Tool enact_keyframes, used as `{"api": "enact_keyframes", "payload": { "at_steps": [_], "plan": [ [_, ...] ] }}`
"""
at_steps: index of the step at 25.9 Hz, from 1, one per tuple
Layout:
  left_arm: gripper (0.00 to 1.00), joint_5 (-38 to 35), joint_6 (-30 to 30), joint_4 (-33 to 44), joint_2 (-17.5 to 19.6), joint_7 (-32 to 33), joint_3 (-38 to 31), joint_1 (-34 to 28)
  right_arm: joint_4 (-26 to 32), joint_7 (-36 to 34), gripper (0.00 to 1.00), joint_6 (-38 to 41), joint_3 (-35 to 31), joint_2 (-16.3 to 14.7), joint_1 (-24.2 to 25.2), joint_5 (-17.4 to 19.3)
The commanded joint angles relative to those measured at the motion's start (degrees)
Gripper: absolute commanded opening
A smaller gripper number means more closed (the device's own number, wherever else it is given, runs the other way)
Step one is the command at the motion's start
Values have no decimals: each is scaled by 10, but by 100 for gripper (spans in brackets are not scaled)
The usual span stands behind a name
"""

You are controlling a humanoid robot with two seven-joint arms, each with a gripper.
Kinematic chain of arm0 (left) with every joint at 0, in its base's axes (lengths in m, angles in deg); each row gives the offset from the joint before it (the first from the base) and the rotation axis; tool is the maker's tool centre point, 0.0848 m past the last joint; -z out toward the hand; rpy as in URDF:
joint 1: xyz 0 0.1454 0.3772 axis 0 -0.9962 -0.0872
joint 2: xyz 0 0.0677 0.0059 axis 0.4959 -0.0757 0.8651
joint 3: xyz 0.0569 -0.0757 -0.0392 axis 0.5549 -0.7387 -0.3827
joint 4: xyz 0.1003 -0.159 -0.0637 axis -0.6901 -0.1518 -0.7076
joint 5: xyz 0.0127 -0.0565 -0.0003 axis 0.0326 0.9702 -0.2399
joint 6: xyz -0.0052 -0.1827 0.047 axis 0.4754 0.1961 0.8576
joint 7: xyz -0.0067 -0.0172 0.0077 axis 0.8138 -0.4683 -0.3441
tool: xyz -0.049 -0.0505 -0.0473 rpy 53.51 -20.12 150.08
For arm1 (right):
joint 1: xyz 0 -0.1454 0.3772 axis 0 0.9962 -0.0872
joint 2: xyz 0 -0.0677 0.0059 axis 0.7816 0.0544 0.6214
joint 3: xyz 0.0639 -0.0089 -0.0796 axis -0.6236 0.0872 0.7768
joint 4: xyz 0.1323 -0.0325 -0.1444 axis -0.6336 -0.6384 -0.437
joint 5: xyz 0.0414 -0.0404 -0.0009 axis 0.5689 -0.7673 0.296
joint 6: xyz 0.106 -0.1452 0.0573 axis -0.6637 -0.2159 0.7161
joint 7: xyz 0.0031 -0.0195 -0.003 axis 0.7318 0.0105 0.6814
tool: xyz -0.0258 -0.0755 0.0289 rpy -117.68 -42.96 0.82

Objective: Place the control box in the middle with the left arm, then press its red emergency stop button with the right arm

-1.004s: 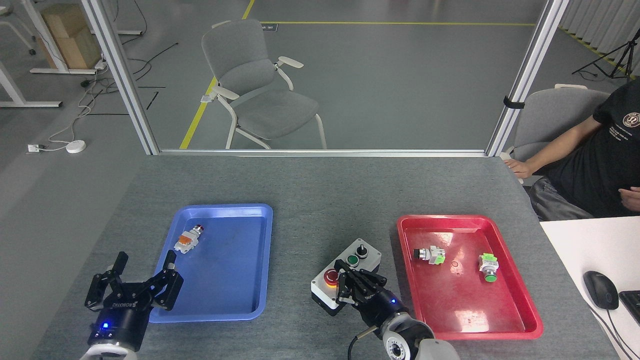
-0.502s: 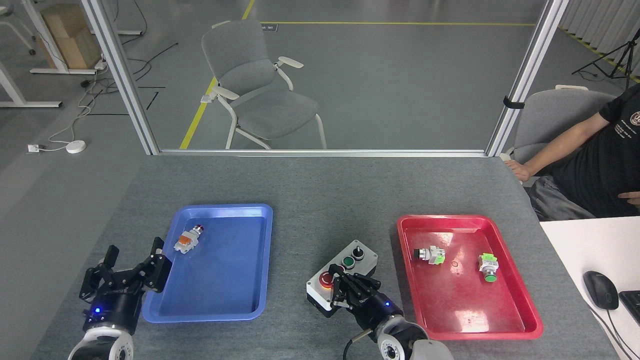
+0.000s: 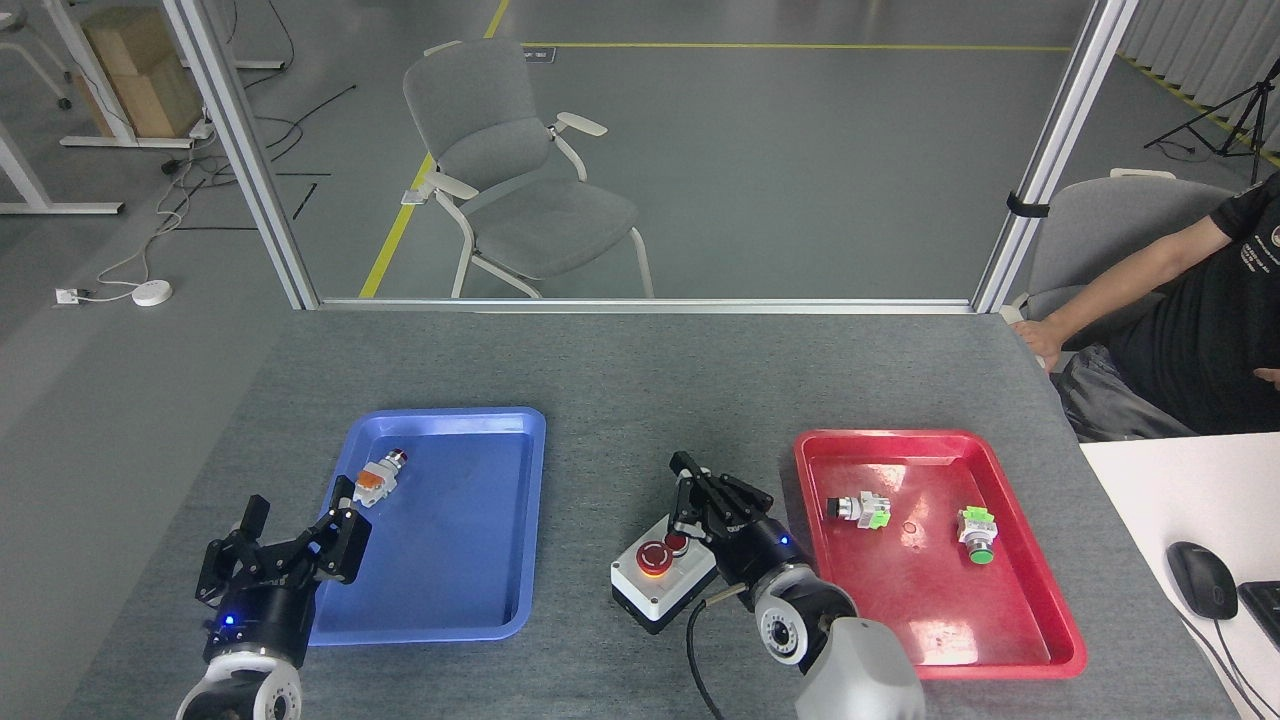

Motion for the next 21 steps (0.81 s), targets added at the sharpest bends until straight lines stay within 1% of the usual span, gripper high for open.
{"api": "enact_keyframes", "payload": {
  "at_steps": [1, 2, 3, 4, 5, 7, 9, 11, 13, 17, 21],
  "plan": [
    [99, -2, 0, 0, -4, 3, 1, 0, 7, -10, 19, -19, -28, -6, -36, 30],
    [99, -2, 0, 0, -3, 3, 1, 0, 7, -11, 32, -19, -37, -11, -37, 40],
    [99, -2, 0, 0, -3, 3, 1, 0, 7, -12, 51, -18, -51, -20, -36, 49],
    [99, -2, 0, 0, -2, 3, 1, 0, 7, -12, 87, -18, -66, -30, -36, 58],
    [99, -2, 0, 0, 0, 3, 1, 0, 7, -12, 99, -14, -80, -37, -35, 65],
    [99, -2, 0, -1, 2, 3, 1, -1, 7, -11, 100, 2, -101, -51, -28, 78],
    [99, -2, 1, -5, 2, 3, 0, -1, 7, -8, 100, 31, -114, -71, -17, 88],
    [99, -2, 1, -9, 3, 3, -2, -3, 7, -9, 100, 53, -116, -95, 2, 88],
    [99, -2, 1, -13, 2, 3, -1, -4, 7, -12, 100, 53, -117, -107, 18, 88],
    [99, -2, 1, -17, -5, 1, 0, -5, 8, -12, 100, 49, -149, -109, 44, 85],
    [99, -2, -2, -32, -6, -3, 12, -6, 29, -14, 100, 29, -151, -108, 80, 77]
  ]
}}
